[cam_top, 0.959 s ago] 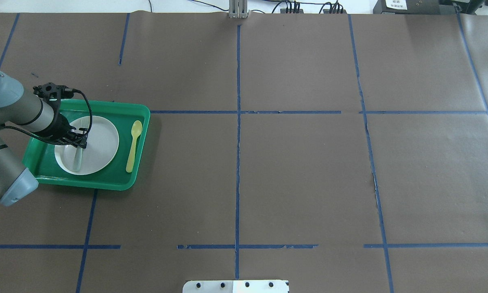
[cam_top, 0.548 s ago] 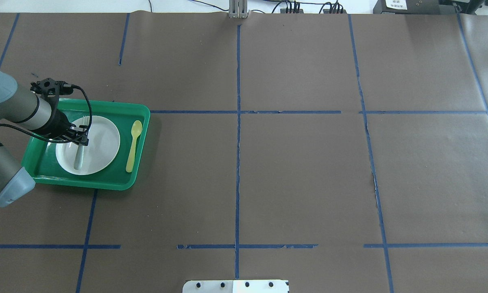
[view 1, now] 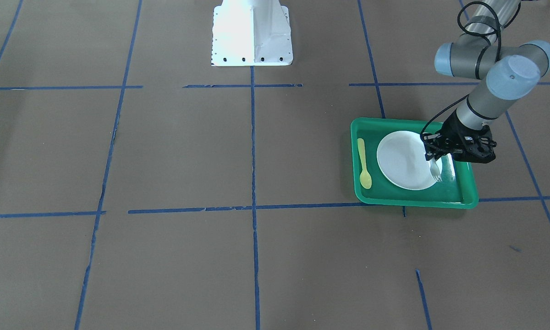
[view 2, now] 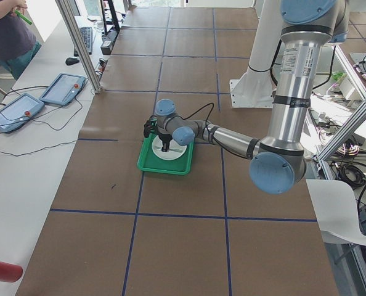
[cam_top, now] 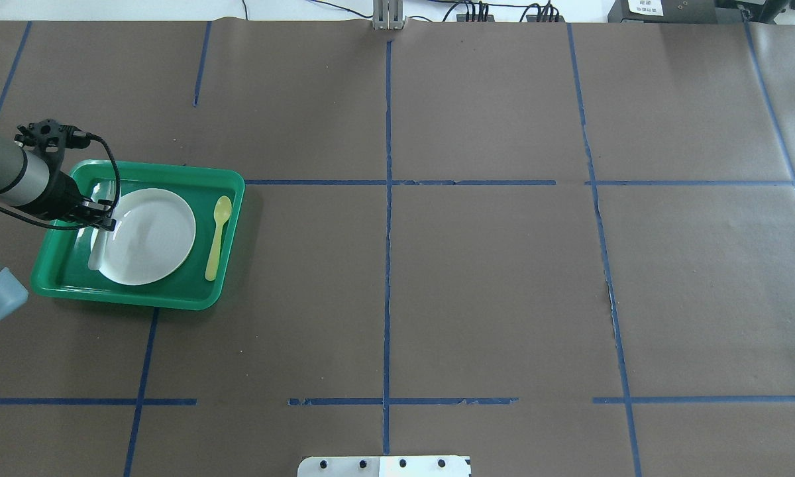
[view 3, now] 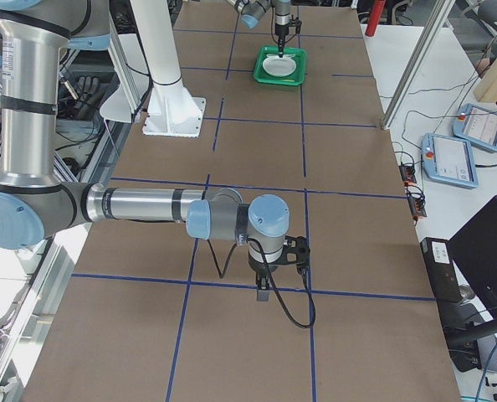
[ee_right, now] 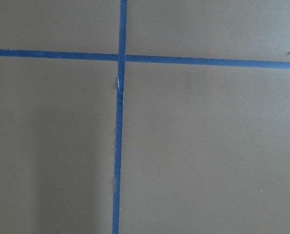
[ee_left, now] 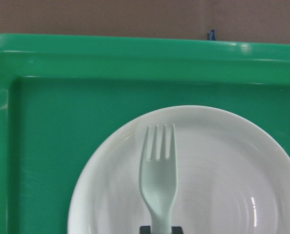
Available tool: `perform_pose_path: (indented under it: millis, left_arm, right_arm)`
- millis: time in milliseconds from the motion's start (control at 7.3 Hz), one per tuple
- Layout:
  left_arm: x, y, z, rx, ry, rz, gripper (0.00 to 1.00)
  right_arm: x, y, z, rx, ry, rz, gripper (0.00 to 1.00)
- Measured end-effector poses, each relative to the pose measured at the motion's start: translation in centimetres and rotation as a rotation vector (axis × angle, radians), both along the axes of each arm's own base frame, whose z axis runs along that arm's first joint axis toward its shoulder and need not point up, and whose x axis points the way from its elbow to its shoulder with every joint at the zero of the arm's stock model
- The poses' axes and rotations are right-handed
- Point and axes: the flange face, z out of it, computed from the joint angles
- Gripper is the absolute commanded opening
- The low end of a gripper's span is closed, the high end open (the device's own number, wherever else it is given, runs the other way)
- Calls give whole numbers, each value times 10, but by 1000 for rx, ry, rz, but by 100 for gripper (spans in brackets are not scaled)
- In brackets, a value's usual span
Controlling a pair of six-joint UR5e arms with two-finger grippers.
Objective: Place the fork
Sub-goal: 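Lift the fork off the plate and set it beside the plate in the tray, then open the left gripper and withdraw it away from the tray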
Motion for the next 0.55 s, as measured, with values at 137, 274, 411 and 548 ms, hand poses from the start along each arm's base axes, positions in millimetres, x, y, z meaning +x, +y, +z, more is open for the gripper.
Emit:
perform_pose_path:
  millis: [137, 274, 411, 548]
  left_arm:
    - [-13, -1, 12, 16, -16, 8, 0]
    - [-20, 0, 20, 22, -26, 14, 0]
    - [-22, 0, 23, 24, -31, 16, 0]
    - [-23, 0, 24, 26, -33, 18, 0]
  right_arm:
    - [0, 0, 0, 0, 0, 0, 100]
    - [0, 0, 0, 0, 0, 0, 100]
    - [0, 0, 0, 0, 0, 0, 100]
    - [0, 0, 0, 0, 0, 0, 100]
